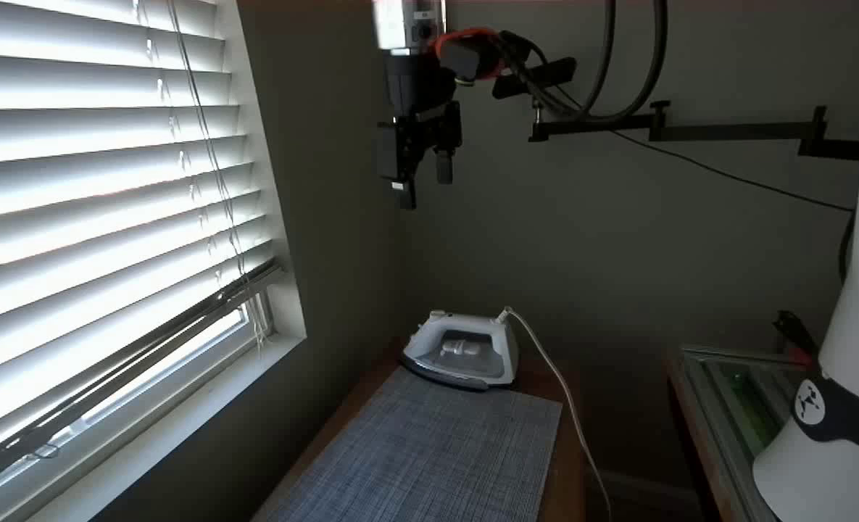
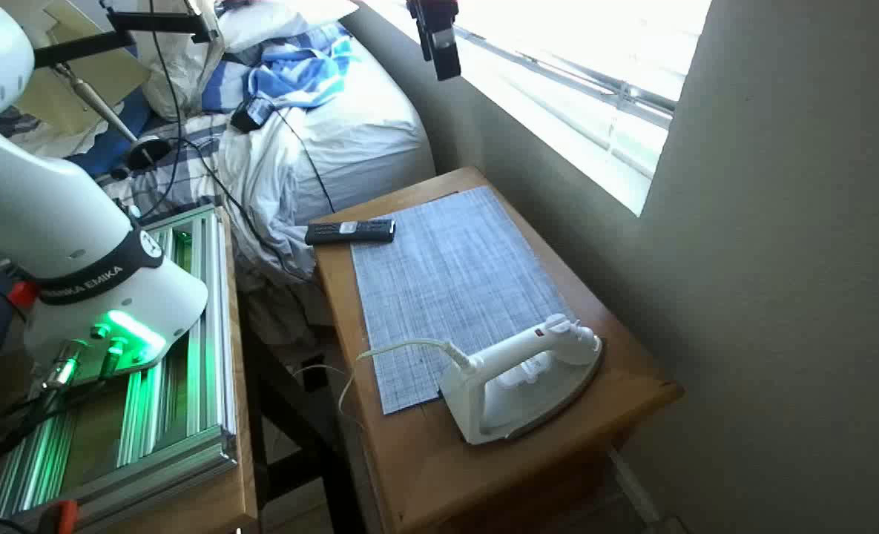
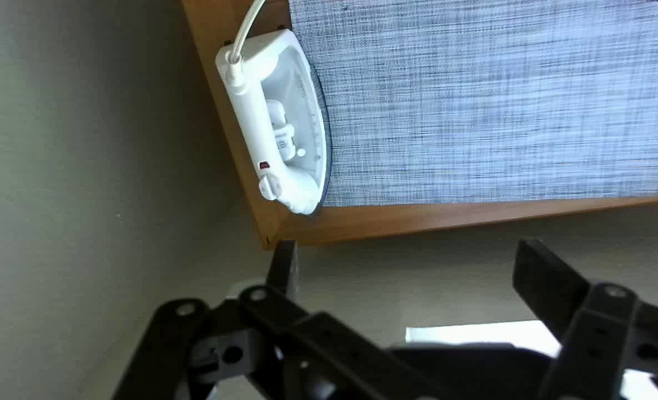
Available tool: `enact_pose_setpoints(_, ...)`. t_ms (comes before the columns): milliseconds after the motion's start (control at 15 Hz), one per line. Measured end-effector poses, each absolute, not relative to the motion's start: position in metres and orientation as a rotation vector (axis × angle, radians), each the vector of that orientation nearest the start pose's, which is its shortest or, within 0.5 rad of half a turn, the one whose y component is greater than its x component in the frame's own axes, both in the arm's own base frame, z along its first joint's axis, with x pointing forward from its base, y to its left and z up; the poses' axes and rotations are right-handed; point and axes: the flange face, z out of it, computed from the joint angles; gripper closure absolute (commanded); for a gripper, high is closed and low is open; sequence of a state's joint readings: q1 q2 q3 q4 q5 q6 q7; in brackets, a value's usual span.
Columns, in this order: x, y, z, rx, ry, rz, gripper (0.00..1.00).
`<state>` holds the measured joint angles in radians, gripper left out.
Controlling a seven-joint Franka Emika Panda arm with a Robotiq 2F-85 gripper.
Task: Move the remote control backwards.
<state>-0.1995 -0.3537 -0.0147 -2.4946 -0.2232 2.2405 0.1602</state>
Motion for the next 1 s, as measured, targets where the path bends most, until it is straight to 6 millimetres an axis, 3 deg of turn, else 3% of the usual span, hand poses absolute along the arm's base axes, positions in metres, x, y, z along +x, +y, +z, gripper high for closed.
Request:
enact_pose_setpoints(267,0.423,-0.097,0.421,-3.291,0.403,-0.152,0.00)
enact_pose_setpoints(467,0.426,-0.086,0.412,-3.257,0.513,-0.143,0.00)
enact_pose_setpoints(867,0.436,-0.031,0.384,-3.064,0.932,-0.247,0.00)
enact_pose_setpoints(1000,0.434,-0.008,0.368,-3.024,1.001,-0.245,0.00)
